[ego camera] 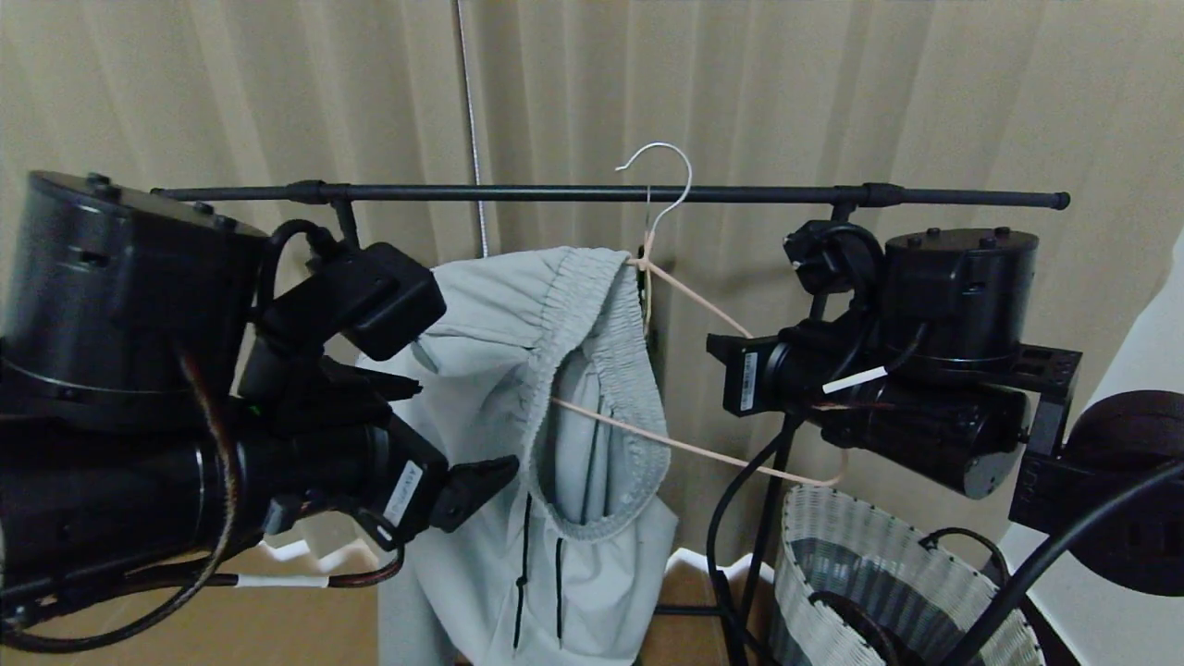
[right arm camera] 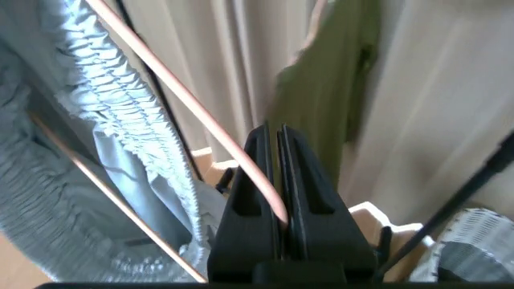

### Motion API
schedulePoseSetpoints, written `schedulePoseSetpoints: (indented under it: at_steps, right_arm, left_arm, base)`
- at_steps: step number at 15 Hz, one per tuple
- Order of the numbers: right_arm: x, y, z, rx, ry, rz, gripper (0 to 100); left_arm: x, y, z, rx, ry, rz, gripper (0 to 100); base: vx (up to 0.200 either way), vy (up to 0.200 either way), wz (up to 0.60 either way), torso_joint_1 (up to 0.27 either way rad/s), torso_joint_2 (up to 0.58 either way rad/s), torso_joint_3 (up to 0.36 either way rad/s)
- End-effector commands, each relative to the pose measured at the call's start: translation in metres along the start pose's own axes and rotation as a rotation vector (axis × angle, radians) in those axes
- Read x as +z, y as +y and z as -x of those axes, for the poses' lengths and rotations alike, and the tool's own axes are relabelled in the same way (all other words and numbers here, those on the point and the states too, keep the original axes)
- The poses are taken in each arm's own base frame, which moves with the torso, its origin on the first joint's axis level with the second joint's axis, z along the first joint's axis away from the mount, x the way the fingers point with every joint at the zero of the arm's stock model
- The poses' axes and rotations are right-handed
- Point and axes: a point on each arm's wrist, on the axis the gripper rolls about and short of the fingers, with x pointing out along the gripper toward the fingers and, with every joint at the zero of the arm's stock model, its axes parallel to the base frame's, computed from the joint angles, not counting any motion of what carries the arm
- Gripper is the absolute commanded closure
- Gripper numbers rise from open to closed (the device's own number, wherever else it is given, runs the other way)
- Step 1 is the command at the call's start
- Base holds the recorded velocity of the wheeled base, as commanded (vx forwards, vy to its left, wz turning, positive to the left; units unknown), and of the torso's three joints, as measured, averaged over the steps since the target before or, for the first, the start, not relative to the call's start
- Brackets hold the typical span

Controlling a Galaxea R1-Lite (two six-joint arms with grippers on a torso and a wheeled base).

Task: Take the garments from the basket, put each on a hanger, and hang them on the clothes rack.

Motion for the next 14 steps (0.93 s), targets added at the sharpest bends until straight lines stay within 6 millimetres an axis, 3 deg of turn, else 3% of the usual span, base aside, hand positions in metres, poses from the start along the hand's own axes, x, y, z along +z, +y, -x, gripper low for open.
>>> schedulePoseSetpoints:
  at_steps: [1,5,10,14]
  right_arm:
    - [0.001,-0.013,0.0,-0.039,0.002,-0.006,100]
    - [-0.002,-0.015,0.007,-0.04,0.008,0.04,100]
    - [-0.011,-0.02,0.022,-0.045,0.032,0.066,100]
    - [-0.02,-0.024,0.033,-0.047,0.058,0.073,100]
  left_arm:
    - [-0.004,0.005,0.028,0.017,-0.077,-0.004,0]
    - [0.001,0.014,0.035,0.067,-0.174,0.015,0]
    - [-0.01,0.025,0.025,0.155,-0.204,-0.078,0]
    - [-0.006,0.025,0.024,0.159,-0.218,-0.084,0]
  base:
    - [0.0,0.0,0.0,0.0,0.0,0.0]
    - [0.0,0.0,0.0,0.0,0.0,0.0]
    - [0.0,0.0,0.0,0.0,0.0,0.0]
    - [0.0,0.0,0.0,0.0,0.0,0.0]
